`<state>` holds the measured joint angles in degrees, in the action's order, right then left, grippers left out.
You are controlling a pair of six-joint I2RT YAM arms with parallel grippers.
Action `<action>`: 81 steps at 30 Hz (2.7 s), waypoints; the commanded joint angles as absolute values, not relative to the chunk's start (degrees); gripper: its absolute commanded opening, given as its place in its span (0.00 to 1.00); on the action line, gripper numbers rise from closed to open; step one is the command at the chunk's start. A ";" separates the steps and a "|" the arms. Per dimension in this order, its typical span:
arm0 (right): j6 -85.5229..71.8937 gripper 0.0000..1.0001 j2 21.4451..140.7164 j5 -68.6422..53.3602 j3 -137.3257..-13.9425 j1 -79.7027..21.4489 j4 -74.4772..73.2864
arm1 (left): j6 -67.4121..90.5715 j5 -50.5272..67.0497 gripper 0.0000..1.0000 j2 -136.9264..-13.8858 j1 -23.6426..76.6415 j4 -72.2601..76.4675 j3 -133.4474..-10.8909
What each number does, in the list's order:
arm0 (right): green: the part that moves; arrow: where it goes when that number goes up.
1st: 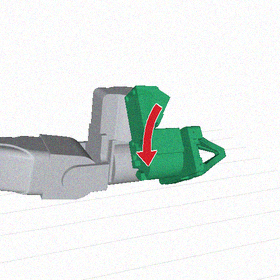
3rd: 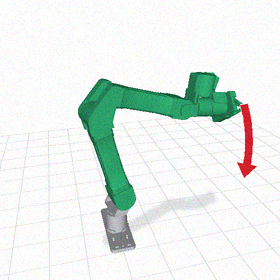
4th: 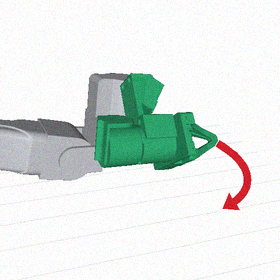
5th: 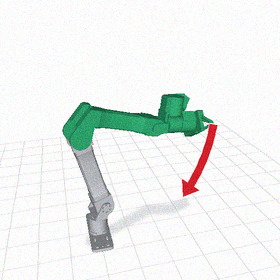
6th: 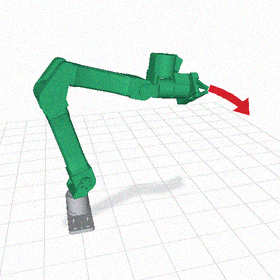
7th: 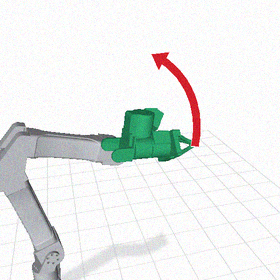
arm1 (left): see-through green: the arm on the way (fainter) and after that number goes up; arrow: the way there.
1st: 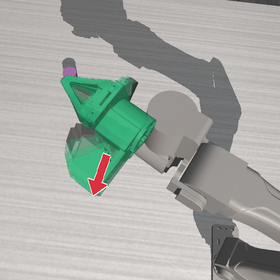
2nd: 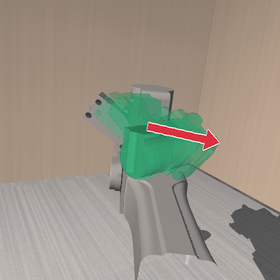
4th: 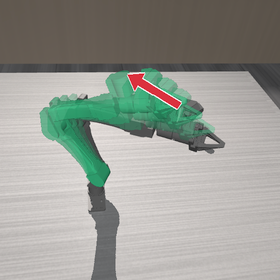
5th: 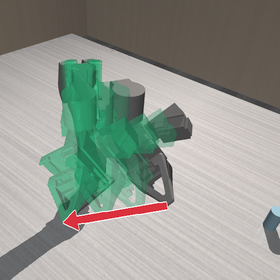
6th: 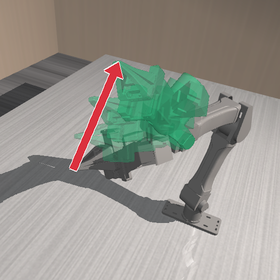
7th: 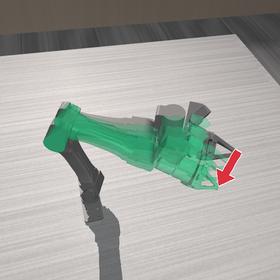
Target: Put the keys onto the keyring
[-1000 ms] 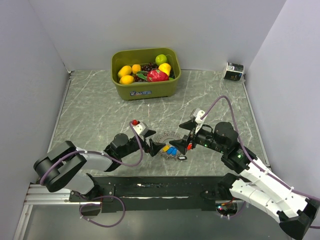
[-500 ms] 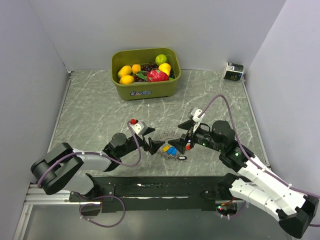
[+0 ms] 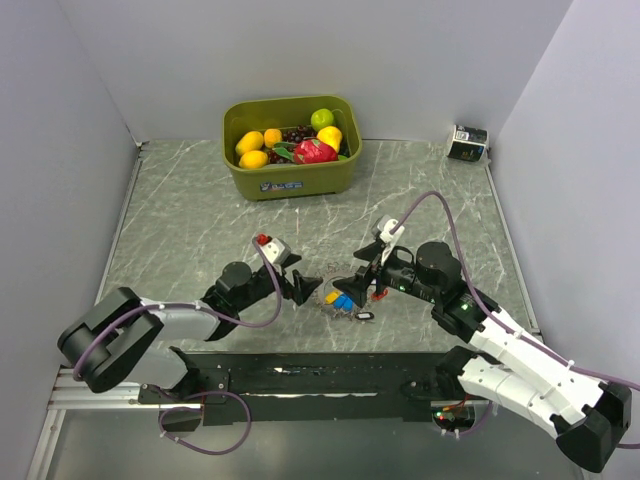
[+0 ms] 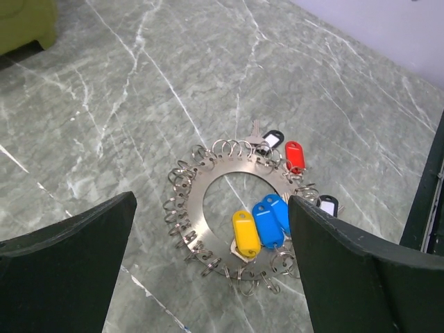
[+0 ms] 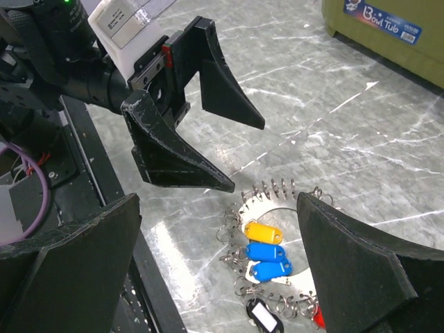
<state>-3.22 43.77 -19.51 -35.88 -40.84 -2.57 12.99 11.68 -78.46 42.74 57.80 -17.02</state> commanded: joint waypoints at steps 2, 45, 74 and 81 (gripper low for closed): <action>-4.04 1.00 43.85 -18.72 -36.12 -40.87 1.49 | 13.27 9.14 0.96 -74.19 41.93 55.73 -17.75; -8.79 1.00 48.08 -4.66 -43.87 -40.17 0.88 | 11.42 -25.13 0.96 -32.26 40.52 17.56 -24.53; -21.71 1.00 48.08 1.23 -27.60 -23.38 0.97 | 29.09 -23.57 0.96 -39.01 33.93 6.86 -20.82; -21.18 1.00 47.37 0.35 -27.25 -21.53 0.61 | 27.86 -3.19 0.96 -51.14 25.95 6.68 -27.24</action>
